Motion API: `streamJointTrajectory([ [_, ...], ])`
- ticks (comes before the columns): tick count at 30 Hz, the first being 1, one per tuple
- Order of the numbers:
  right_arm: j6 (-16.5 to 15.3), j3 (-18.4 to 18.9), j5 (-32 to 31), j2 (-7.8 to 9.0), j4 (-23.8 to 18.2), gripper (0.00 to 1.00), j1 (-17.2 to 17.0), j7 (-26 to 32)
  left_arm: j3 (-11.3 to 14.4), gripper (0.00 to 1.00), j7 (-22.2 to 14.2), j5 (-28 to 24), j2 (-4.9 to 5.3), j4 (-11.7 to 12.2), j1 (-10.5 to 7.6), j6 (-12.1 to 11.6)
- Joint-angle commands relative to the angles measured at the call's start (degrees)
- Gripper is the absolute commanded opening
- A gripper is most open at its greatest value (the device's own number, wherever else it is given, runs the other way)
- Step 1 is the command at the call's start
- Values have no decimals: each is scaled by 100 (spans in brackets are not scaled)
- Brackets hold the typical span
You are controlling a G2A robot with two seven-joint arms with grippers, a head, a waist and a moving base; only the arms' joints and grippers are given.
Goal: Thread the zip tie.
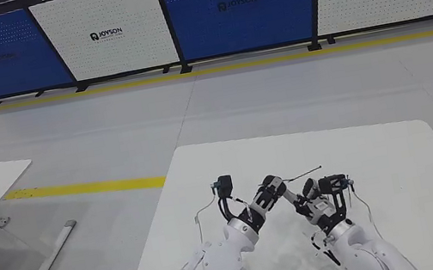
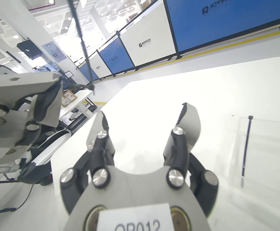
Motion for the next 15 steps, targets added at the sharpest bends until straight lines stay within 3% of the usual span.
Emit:
streamJointTrajectory([
  [1,-70,21,41,12,-15,38,-7,24,3,0,2,5,-2,5,-2,11],
  [8,-97,-1,25,34,-114,40,-12,82,17,0,-48,39,-4,31,-16,61],
  [15,-83,-62,-17,47,-206,34,-1,112,38,0,-98,67,-7,46,-30,72],
])
